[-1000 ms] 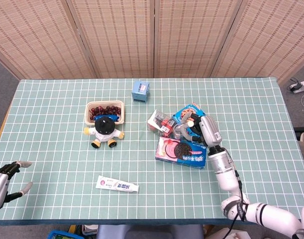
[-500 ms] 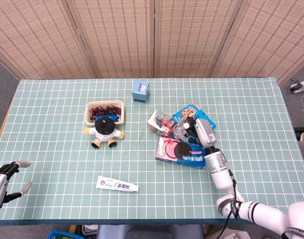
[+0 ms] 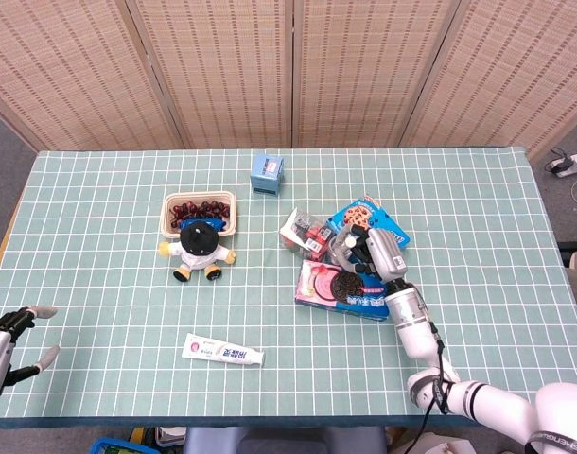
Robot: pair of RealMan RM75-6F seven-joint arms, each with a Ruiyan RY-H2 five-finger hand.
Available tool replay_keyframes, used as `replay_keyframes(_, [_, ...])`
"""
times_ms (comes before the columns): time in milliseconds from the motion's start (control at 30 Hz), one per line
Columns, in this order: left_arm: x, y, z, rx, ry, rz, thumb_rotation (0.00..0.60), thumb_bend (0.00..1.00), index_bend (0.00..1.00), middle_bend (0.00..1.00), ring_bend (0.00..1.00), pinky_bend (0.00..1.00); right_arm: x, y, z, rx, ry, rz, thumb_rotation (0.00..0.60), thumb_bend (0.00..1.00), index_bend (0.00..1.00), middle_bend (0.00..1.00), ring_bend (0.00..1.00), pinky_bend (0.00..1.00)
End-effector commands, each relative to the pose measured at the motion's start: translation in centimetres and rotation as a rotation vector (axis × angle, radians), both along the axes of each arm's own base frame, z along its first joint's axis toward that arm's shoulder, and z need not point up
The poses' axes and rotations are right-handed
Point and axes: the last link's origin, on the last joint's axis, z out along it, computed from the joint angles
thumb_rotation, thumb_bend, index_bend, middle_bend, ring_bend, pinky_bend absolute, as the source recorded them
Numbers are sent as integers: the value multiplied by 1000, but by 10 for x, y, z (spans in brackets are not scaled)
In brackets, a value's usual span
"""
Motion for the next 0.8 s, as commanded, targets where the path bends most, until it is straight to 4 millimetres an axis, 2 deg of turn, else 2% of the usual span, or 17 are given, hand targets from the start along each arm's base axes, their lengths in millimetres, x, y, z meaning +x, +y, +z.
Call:
replay_keyframes(33, [0,0,0,-1,1,0,600,241,422,397,443,594,-2,0,-1,7,3,-6,600,626,753,1000,1000,1000])
replay_keyframes(467, [0,0,0,1,4,1,600,242,421,397,443,594,-8,3,1,37,16,-22,600,360,527,1000,1000,1000])
replay_keyframes(800, [0,1,-1,-4,9,3,600,241,422,397,443,593,-13,3,6,37,12,-18,600,71,376,1000,1000,1000])
